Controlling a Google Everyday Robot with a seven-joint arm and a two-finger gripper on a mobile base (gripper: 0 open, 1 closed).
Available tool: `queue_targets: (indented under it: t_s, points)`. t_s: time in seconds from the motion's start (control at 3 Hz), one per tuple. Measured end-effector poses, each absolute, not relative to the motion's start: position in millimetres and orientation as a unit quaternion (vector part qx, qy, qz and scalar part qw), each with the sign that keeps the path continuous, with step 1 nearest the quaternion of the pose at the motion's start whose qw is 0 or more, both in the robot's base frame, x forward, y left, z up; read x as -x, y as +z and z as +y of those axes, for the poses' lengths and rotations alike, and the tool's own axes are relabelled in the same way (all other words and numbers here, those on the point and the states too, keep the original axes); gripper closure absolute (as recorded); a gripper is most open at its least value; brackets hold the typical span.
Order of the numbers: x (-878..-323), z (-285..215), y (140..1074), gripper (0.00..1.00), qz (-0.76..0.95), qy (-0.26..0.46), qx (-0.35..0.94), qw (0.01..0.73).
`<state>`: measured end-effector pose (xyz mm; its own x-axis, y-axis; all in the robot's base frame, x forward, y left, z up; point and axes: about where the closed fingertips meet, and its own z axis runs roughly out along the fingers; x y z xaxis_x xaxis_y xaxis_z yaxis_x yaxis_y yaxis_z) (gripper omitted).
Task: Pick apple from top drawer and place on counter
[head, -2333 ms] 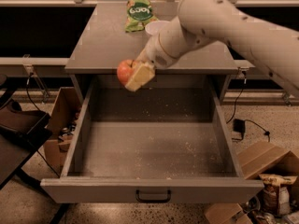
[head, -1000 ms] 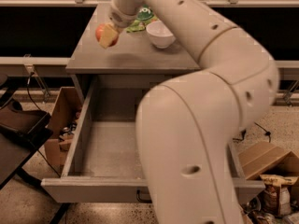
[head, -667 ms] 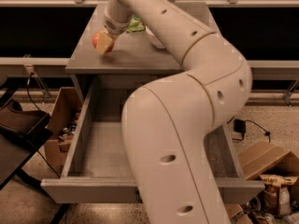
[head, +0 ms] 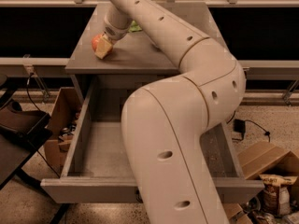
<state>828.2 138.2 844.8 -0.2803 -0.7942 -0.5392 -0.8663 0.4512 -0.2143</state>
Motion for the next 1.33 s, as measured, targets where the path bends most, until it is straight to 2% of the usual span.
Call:
queue_targets:
  t_s: [1.0,1.33]
  points:
    - [-828.5,137.4,853.1,0.12,0.795,0.057,0.527,0.296]
    - [-829.3,117.6,889.3,0.00,0.794,0.055,0.524,0.303]
